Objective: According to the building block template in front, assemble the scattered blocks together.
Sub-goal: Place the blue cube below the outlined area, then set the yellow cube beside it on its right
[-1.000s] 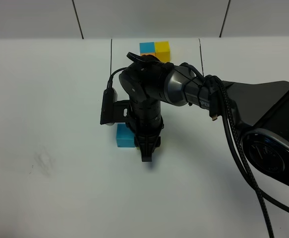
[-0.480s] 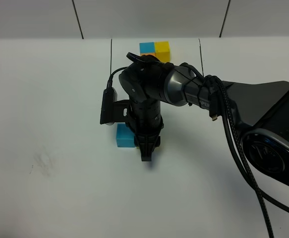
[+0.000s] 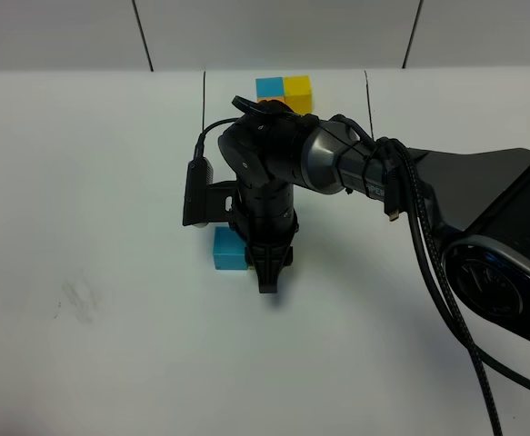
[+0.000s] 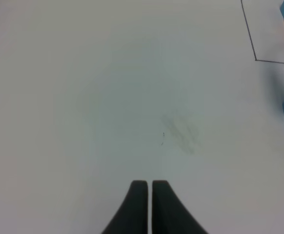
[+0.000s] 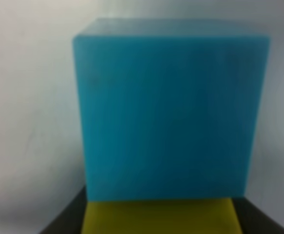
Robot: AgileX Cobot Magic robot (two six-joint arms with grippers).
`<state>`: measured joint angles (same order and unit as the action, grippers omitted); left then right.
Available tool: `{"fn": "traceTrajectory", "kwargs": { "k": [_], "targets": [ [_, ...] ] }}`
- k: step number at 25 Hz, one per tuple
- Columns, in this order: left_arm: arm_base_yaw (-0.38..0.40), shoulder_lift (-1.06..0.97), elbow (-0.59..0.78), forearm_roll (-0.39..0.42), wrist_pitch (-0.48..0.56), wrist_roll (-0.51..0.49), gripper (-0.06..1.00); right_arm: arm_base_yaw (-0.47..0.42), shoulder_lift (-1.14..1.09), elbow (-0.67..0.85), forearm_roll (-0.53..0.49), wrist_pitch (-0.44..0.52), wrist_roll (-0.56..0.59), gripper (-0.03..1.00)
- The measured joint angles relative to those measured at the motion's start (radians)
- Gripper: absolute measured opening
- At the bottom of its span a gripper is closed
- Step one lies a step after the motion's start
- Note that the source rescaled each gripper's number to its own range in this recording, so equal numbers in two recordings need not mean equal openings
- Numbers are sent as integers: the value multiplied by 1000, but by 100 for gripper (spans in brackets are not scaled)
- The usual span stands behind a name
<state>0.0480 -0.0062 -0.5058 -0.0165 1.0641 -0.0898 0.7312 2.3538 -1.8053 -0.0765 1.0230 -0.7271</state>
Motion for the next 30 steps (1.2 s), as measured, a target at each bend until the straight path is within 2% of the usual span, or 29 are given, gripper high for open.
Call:
{"fn": "traceTrajectory", "kwargs": {
  "k": [24,26,30],
  "targets": [
    [0,0,0,0,0,0,0,11,11,-12,0,1,-12,53],
    [0,0,0,0,0,0,0,11,11,-12,0,0,-12,56],
    [0,0,0,0,0,0,0,11,11,-15,-4,-31,-11,75]
  ]
}}
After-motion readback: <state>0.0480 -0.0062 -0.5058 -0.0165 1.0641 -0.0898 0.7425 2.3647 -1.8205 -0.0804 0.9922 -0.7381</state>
